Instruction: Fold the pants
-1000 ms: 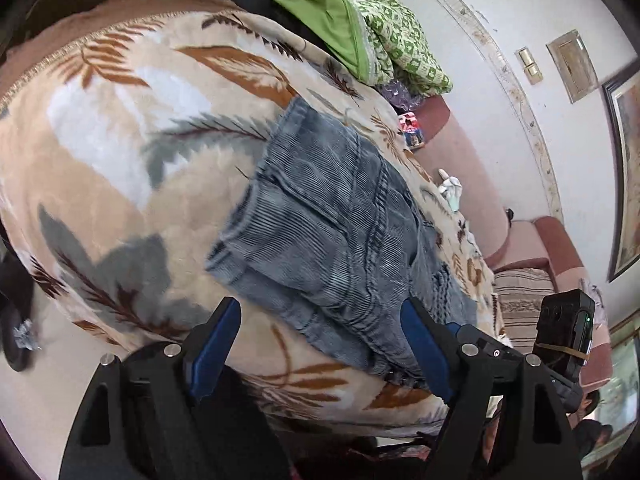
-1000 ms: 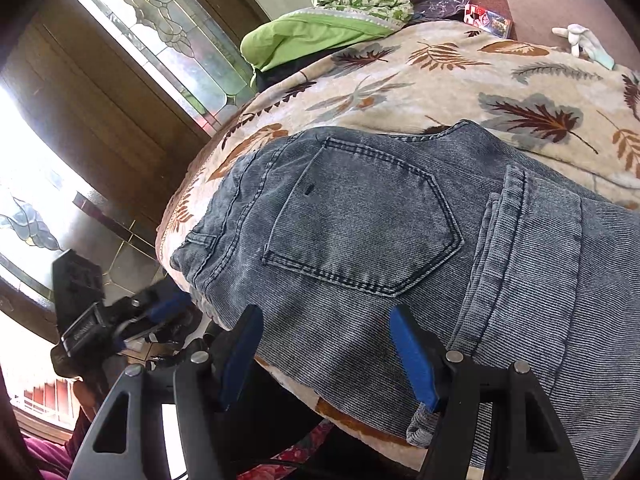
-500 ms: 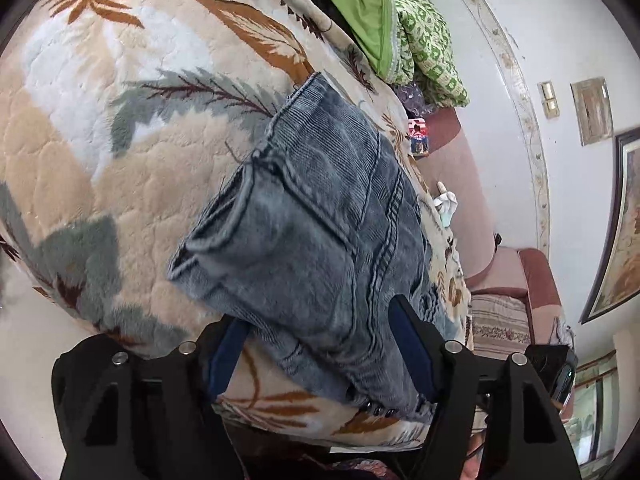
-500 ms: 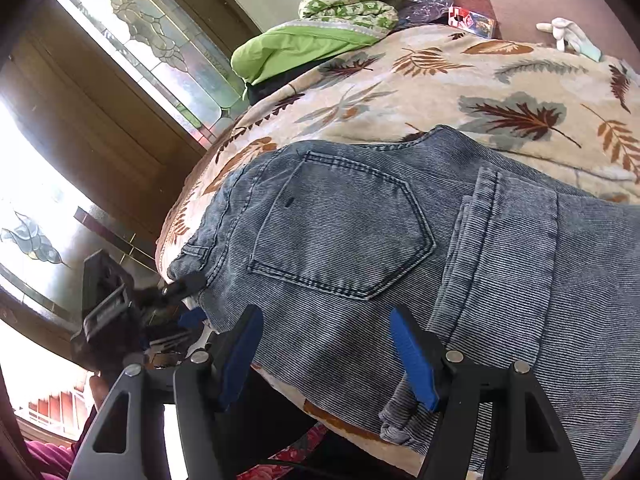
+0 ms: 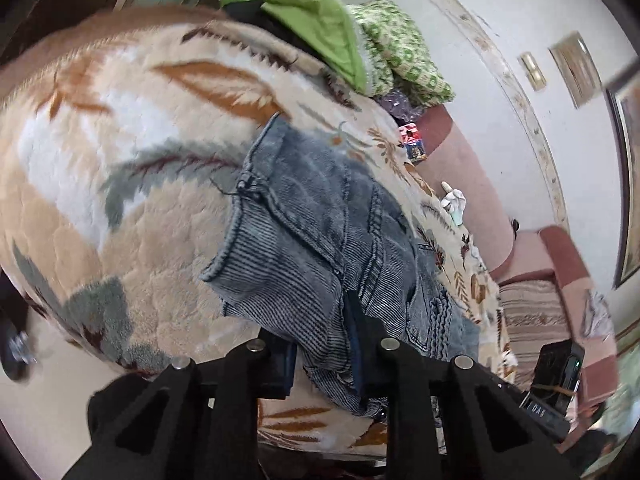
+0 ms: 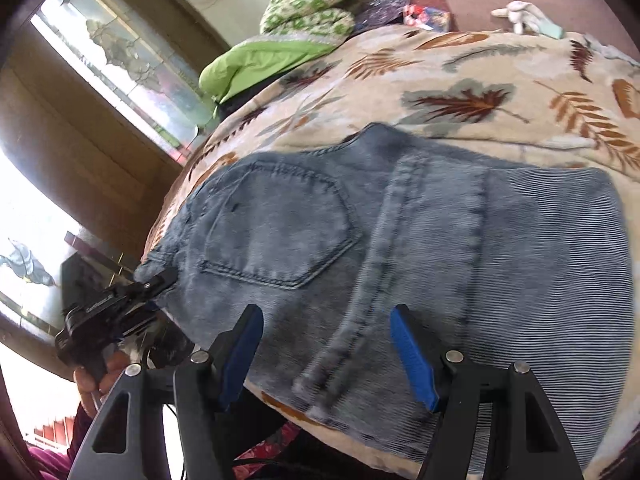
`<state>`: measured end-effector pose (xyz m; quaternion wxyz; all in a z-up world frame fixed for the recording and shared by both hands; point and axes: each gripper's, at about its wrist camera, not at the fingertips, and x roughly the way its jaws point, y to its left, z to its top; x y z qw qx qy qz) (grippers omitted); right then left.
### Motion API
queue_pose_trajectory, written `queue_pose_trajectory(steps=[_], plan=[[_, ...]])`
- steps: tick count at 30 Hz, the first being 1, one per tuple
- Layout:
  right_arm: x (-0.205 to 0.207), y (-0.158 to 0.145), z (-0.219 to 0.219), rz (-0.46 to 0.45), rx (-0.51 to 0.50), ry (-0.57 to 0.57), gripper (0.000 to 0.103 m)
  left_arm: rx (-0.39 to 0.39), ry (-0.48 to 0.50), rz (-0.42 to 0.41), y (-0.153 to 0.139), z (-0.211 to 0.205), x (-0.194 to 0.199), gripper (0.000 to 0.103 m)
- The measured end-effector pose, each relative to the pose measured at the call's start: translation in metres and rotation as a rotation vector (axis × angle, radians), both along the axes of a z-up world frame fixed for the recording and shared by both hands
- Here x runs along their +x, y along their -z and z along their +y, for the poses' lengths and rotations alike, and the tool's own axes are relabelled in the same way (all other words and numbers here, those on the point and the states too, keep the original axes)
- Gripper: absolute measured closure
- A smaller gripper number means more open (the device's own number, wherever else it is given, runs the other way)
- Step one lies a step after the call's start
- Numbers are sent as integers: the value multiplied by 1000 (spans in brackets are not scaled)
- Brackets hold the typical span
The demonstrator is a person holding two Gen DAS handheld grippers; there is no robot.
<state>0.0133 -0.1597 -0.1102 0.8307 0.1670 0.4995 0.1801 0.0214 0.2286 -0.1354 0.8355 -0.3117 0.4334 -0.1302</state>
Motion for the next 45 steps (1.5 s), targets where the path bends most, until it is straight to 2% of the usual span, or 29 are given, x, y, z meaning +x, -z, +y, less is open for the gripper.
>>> queue_pose_trajectory(steps=[5,11,16,22,30,40,45], plan=[[-3,-3,-32,-18,30,76,34,112,20,-68,-27,-15,-4,85],[-2,5,-55,-22,89,91,34,235,10,-64,-39,-29,-6,86],[13,17,-62,16,164,91,34,271,-19,-60,-42,-34,-6,86],[17,15,-53,-19,143,28,34,343,-14,-81,-60,-50,-8,87],[17,17,-67,-35,177,24,34,434,6,-137,-86,-79,-16,87],[9,9,-106,-70,210,103,34,500,44,-192,-113,-116,-26,87],[2,-3,-128,-97,246,167,34,534,94,-233,-125,-144,-31,87]])
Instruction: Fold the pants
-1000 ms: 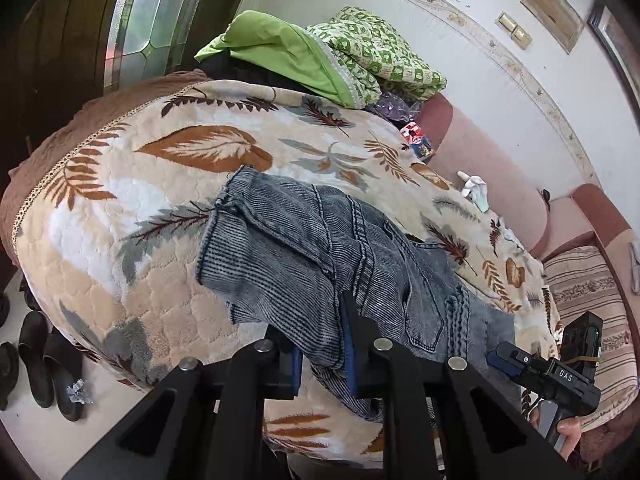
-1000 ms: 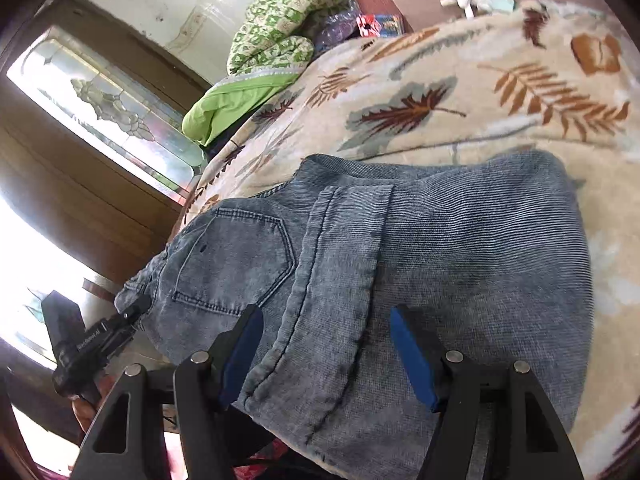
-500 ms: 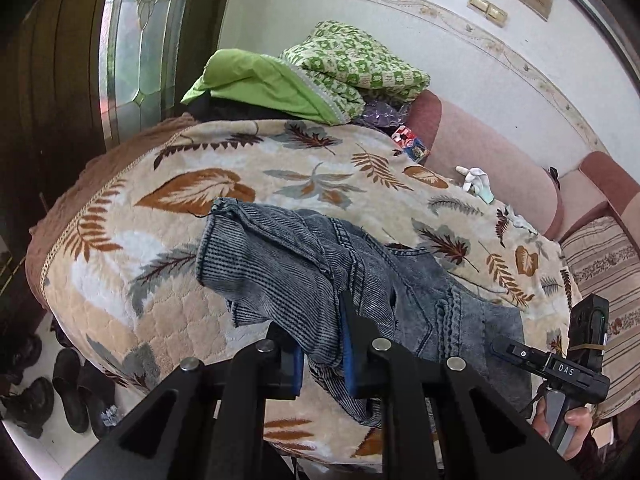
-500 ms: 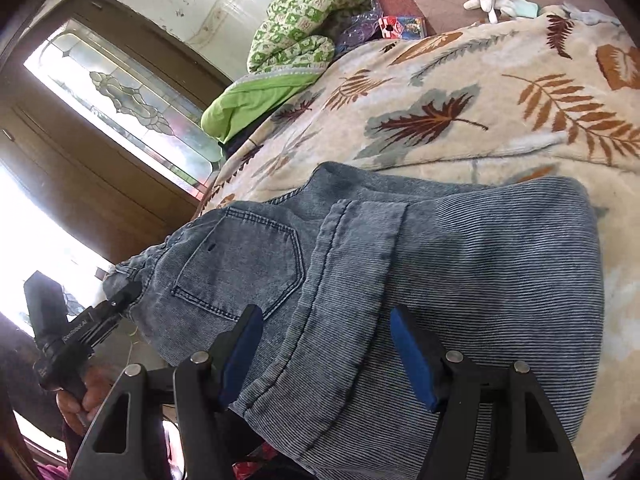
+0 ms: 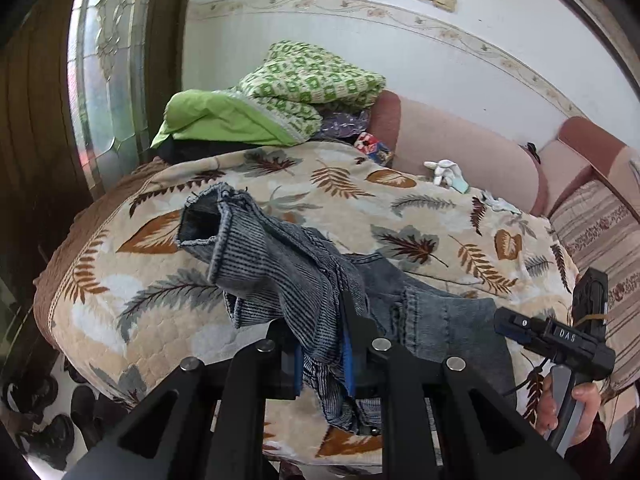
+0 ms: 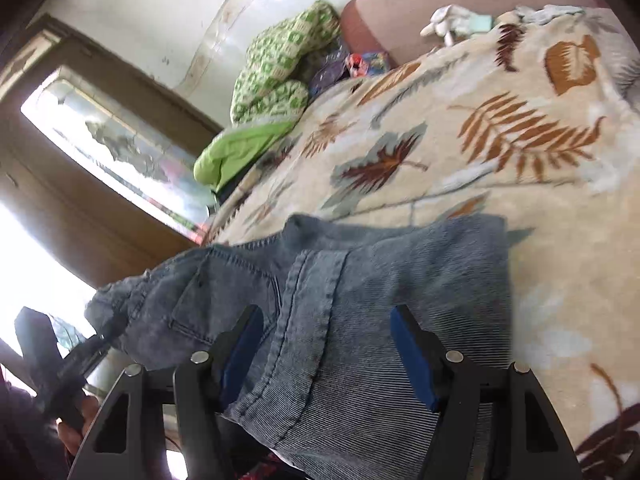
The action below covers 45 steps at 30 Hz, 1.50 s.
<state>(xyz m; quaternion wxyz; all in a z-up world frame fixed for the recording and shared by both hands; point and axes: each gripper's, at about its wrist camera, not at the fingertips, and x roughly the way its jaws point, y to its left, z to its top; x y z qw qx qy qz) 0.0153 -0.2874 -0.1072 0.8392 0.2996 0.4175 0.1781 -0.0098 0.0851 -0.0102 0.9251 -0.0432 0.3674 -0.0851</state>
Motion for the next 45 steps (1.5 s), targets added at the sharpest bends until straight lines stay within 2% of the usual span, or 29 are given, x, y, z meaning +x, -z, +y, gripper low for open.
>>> queue_pose_trajectory(steps=[7,13,18,21,23,24,26,29,31,34,35,36,37,38,41,45], plan=[[-20,-22,-44,-48,30,122,34,44,141,-45,-17,-59,-10,87],[-37,-27,-92,-32,76,253,34,73,302,-47,-16,-129,-14,87],[-47,-21,-125,-2,123,328,34,84,435,15,13,-185,-12,88],[-51,-18,-138,6,136,358,34,103,513,140,53,-214,-8,90],[-51,-18,-141,7,150,360,33,144,545,214,79,-227,-12,90],[-50,-19,-140,3,158,349,33,149,553,219,82,-227,-15,90],[-46,-21,-132,-2,162,304,32,145,569,168,72,-222,-21,90],[-27,-10,-102,58,193,154,32,119,590,113,53,-211,-26,89],[-15,3,-82,118,222,102,32,130,596,101,48,-207,-27,89],[-2,13,-56,150,205,49,32,117,617,124,52,-199,-33,89],[1,14,-47,156,152,34,36,112,622,126,52,-194,-35,89],[4,17,-38,176,54,30,42,116,614,116,50,-188,-33,89],[6,22,-29,198,-40,24,56,125,597,101,47,-180,-31,89],[5,25,-24,199,-108,29,64,132,571,90,45,-171,-27,89],[0,19,-18,180,-193,40,72,125,463,110,47,-142,-5,89],[-4,9,-21,167,-218,73,72,163,320,152,60,-115,34,89]])
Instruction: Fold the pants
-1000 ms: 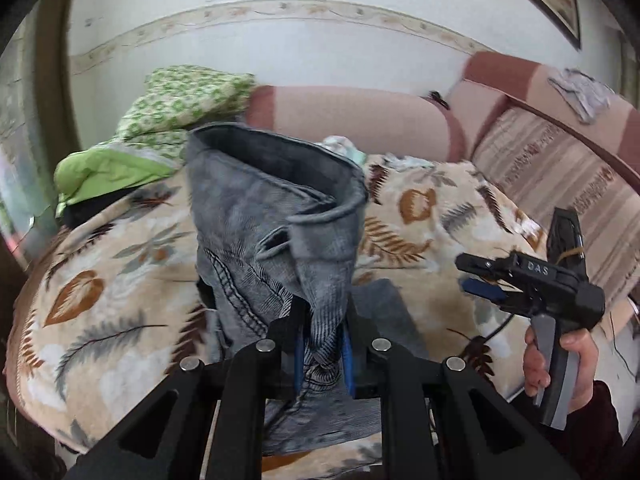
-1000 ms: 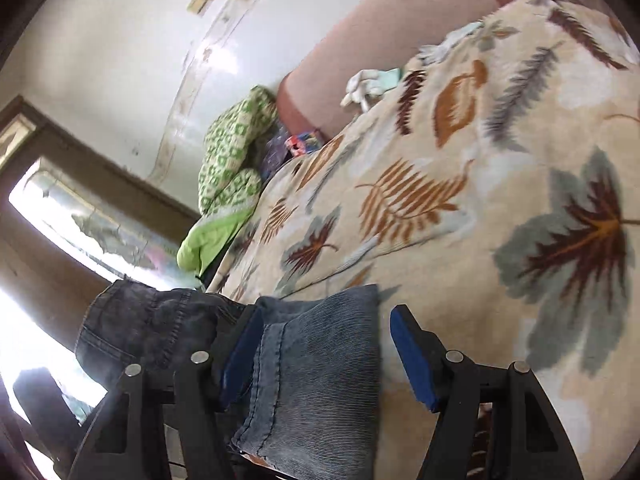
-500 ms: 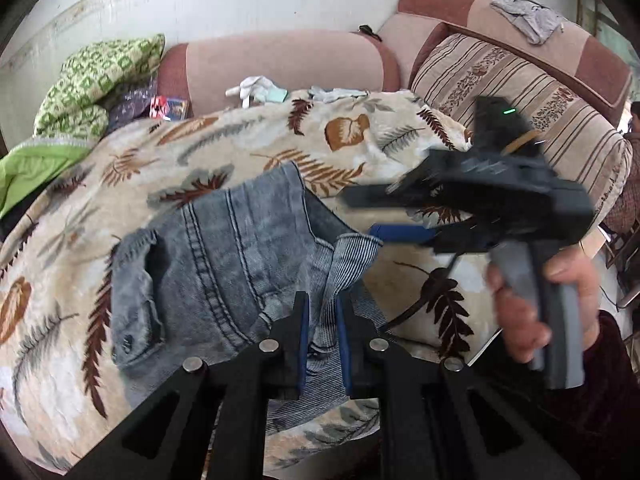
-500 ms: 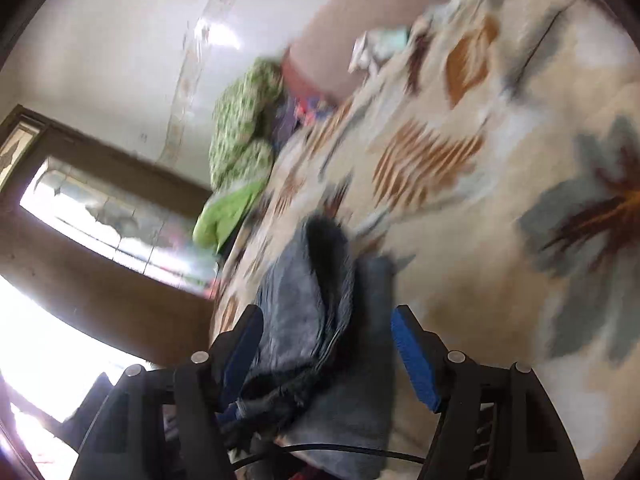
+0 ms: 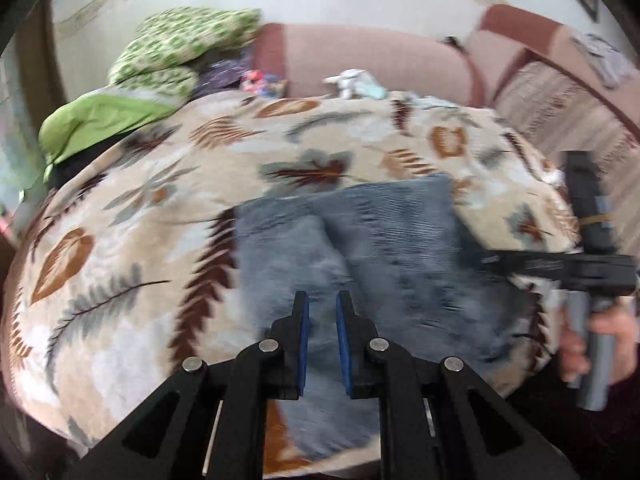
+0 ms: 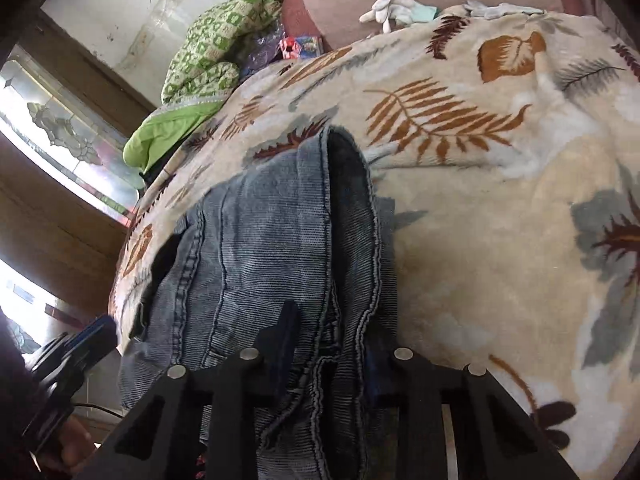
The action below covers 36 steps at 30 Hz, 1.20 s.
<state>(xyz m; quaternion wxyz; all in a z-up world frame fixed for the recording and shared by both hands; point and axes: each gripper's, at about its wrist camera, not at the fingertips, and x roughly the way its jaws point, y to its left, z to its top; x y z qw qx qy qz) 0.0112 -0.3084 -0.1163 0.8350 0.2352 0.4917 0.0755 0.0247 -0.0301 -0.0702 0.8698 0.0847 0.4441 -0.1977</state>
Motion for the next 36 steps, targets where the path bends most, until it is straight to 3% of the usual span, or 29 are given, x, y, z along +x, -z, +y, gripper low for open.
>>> queue_pose_trajectory(steps=[4,7,11,15,21,28,36], plan=[[-5,-41,-12,-123,-34,69,68,14,-27,-4,4,4,25,89],[2,-59,-11,-213,29,26,68,4,-41,18,8,0,46,89],[36,-52,8,-204,56,-63,68,-3,-44,63,19,-12,71,89],[66,-21,14,-131,82,-74,68,16,-57,124,42,-23,86,89],[75,26,-1,41,153,-70,68,103,-45,61,54,-35,75,89],[45,22,21,26,-1,-126,69,204,-40,-138,66,-41,33,89],[-6,15,31,-26,-80,-127,69,156,-36,-161,64,-30,22,89]])
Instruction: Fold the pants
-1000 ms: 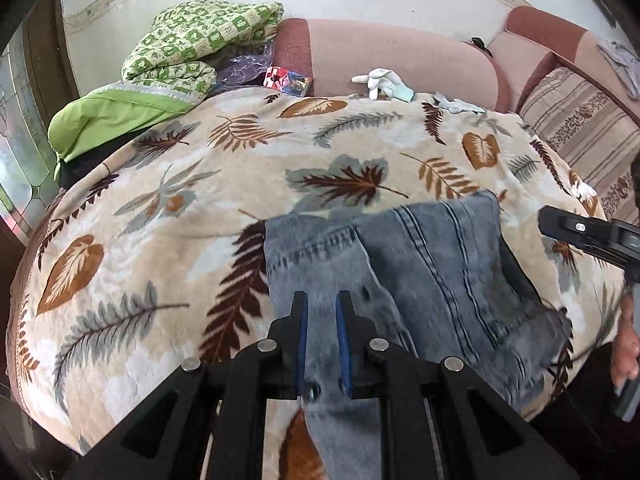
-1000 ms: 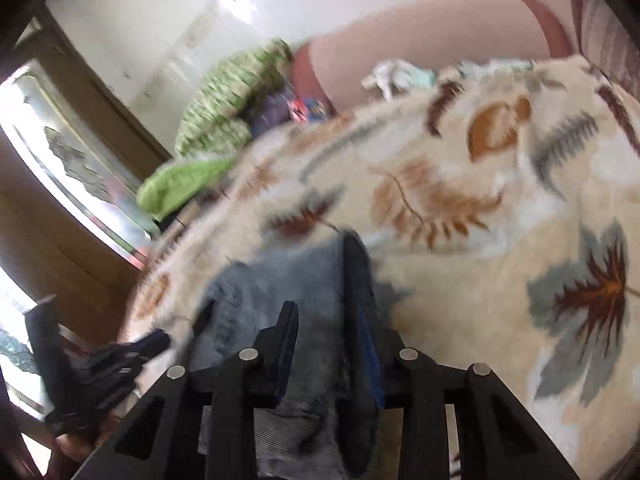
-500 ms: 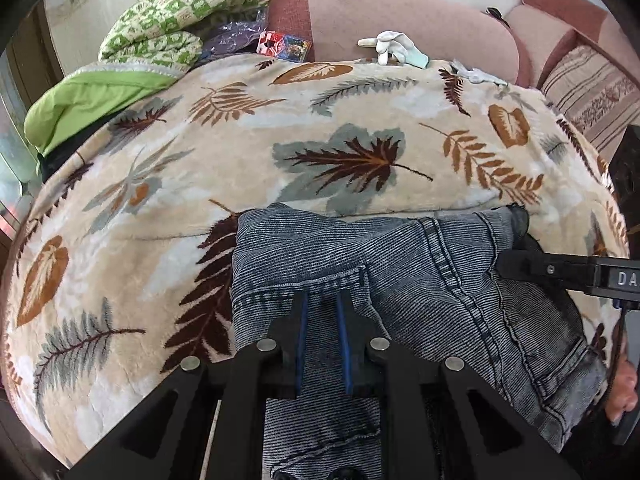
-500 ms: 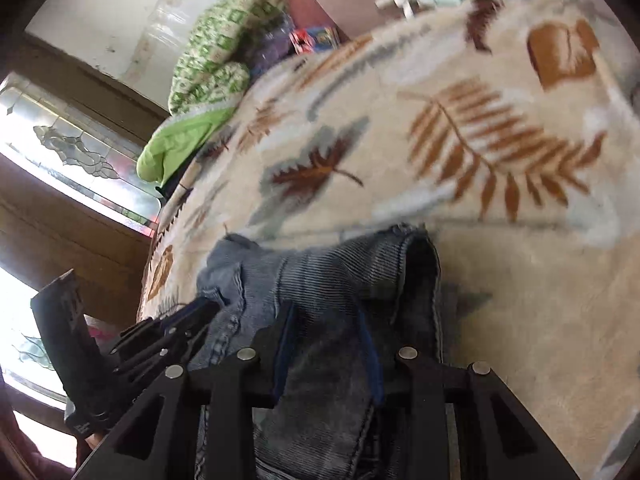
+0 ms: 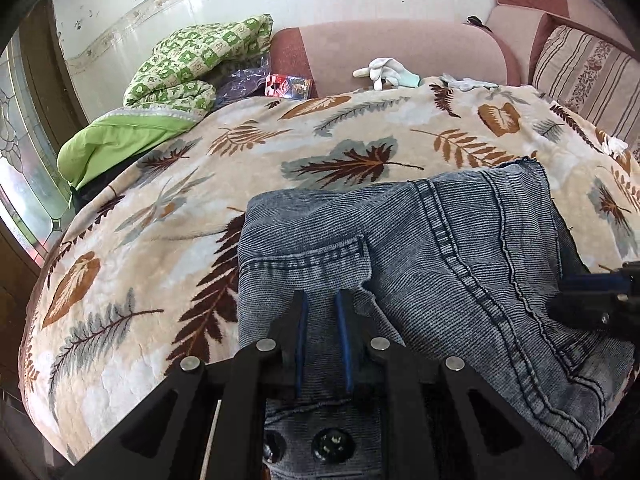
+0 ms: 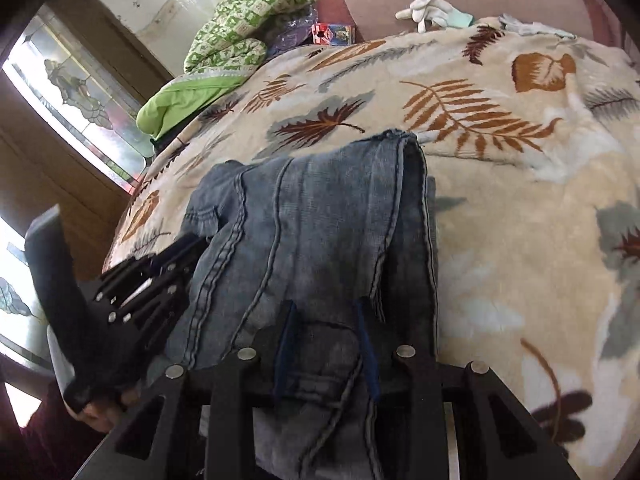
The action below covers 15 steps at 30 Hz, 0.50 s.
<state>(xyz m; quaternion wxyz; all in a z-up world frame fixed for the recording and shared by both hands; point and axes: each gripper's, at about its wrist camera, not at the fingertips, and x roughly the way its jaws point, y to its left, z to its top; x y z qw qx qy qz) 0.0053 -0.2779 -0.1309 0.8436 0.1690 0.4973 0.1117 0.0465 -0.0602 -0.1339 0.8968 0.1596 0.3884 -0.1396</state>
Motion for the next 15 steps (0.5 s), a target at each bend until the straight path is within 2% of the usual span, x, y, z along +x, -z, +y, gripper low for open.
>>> queue_pose_trajectory(steps=[3,4,6,8,9,11,12,13,15], plan=[[-16,-4,4,-18,-35,-6,69,-17,-10,4,-9,3,-10,88],[-22,-6,6,-26,-52,-13,69,-27,-9,6,-11,5,-13,85],[-31,-9,5,-49,-69,-32,68,-49,-4,7,-21,10,-22,70],[-38,-13,0,-73,-58,-42,68,-45,-21,-24,-31,20,-33,28],[-40,-17,-5,-82,-40,-35,67,-39,-34,-44,-35,24,-37,23],[-43,-24,-12,-118,-5,-11,63,-32,-52,-84,-43,34,-45,21],[-45,-28,-15,-148,3,3,56,-26,-58,-95,-46,38,-47,21],[-48,-32,-17,-181,-1,18,42,-18,-64,-100,-49,42,-48,21],[-55,-39,-18,-240,-17,41,38,-8,-87,-101,-53,50,-47,21]])
